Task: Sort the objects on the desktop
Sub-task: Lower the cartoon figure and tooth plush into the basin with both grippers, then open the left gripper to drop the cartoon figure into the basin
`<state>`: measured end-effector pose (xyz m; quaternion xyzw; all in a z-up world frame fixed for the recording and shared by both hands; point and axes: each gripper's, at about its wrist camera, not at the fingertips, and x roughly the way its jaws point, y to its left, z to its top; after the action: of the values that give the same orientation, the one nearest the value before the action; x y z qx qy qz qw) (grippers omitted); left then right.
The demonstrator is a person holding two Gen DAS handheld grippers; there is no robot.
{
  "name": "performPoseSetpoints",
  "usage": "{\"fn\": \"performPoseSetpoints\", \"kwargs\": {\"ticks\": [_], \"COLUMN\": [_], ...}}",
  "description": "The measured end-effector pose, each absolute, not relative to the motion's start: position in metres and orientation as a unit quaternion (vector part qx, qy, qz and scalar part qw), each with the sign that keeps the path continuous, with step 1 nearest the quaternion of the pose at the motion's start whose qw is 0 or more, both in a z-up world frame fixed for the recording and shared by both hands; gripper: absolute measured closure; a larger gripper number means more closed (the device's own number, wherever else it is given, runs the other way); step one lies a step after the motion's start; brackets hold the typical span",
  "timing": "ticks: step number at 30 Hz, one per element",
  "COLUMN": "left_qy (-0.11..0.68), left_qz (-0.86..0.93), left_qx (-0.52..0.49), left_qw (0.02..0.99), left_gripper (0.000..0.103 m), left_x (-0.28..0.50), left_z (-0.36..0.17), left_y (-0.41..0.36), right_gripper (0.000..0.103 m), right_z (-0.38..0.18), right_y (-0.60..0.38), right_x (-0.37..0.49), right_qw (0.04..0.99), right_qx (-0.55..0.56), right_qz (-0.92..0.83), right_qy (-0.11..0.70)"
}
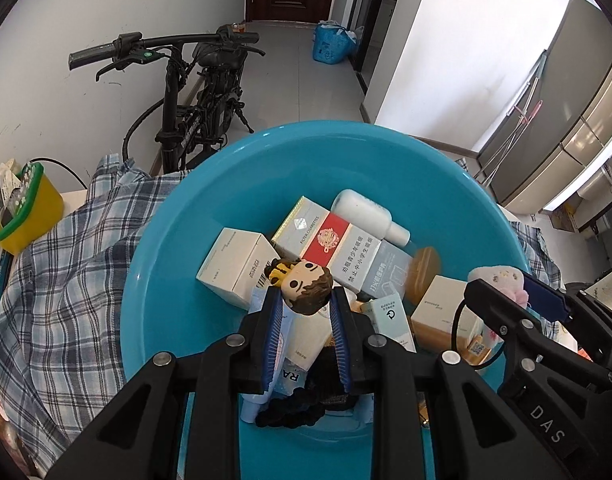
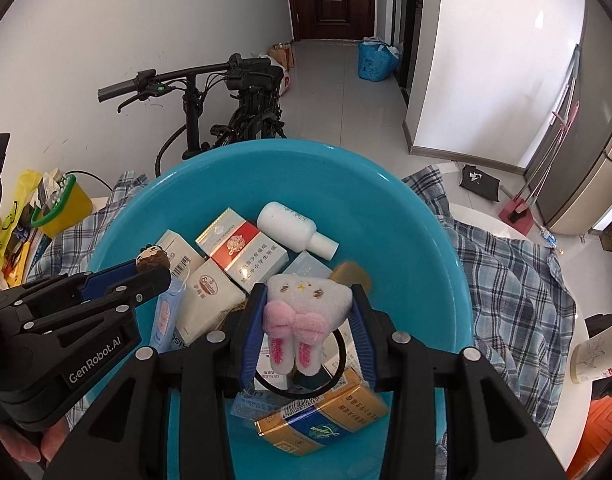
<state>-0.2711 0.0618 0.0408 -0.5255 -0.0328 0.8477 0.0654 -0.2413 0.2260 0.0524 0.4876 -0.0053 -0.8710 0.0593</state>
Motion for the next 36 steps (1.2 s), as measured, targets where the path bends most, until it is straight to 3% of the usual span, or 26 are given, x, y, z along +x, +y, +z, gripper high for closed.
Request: {"fn": "performPoseSetpoints", "kwargs": {"ticks": [17, 18, 21, 36], "left_qy": [-0.027, -0.024, -0.019, -0.008], "left_qz": [0.846, 0.85, 0.863, 0.876], "left_qx": [-0.529, -0.523, -0.501, -0.482], "left_qw": [0.062, 0.056, 0.054, 0.015], "left_gripper": [0.076, 0.073, 0.021, 0.019], "left_x": [-0.268, -0.267, -0.264, -0.26], "left_z": [0.019, 0.022, 0.031, 0.048], "left_y": [0.06, 0.06, 0.059, 0.036], "right_gripper": [0.064, 0.064, 0.064, 0.062], "right_z": [0.037, 0.037, 0.038, 0.031], "right_y": [0.23, 0.229, 0.228, 0.212], "right_x": [-0.241, -0.241, -0.242, -0.244], "right_qw": [0.056, 0.055, 0.057, 0.077], "right_qx": [0.496, 0.496, 0.495, 0.502], "right_qz": [-0.867, -0.867, -0.867, -0.862], "right_qy": [-0.005, -0.003, -0.002, -0.006]}}
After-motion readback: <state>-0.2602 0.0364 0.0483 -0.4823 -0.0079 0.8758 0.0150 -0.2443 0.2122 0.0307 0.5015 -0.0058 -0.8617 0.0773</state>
